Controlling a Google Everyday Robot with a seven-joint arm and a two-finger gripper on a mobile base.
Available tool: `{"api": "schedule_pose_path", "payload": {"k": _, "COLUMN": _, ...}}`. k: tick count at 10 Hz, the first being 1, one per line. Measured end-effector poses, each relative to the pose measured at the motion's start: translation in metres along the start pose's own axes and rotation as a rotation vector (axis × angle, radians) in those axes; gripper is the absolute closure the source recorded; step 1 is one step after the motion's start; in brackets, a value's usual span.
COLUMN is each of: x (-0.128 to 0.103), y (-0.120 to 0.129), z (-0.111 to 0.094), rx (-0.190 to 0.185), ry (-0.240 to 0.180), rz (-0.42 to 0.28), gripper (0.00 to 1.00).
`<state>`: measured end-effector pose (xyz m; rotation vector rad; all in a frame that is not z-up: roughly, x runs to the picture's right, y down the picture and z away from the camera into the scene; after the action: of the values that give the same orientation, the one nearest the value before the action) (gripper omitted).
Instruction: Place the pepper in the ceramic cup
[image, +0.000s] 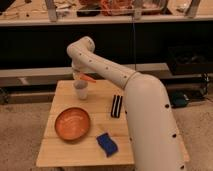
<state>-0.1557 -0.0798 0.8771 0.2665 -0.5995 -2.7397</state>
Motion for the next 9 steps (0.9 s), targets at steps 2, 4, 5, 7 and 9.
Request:
{"api": "schedule_pose_path", "payload": {"k": 2, "x": -0.0007, "y": 0.0013, "z": -0.0030, "rx": 0.005, "ry": 0.024, "rz": 0.007, "gripper": 0.55}}
{"api": "schedule_pose_path", "payload": {"k": 4, "x": -0.0016, "y": 0.0025, "z": -0.0051, "rx": 0.010, "ry": 0.039, "rz": 0.007, "gripper": 0.55}}
{"api": "schedule_pose_path", "payload": {"k": 5, "x": -0.0006, "y": 0.0022, "z": -0.0051, "rx": 0.013, "ry": 0.041, "rz": 0.004, "gripper": 0.52}}
{"api": "schedule_pose_path", "payload": {"k": 7, "x": 0.0014, "y": 0.0013, "z": -0.0037, "rx": 0.020, "ry": 0.041, "rz": 0.001, "gripper": 0.36}}
{"api": "schedule_pose_path", "payload": {"k": 9, "x": 0.0014, "y": 0.0019, "z": -0.0030, "rx": 0.024, "ry": 0.041, "rz": 0.002, "gripper": 0.23}}
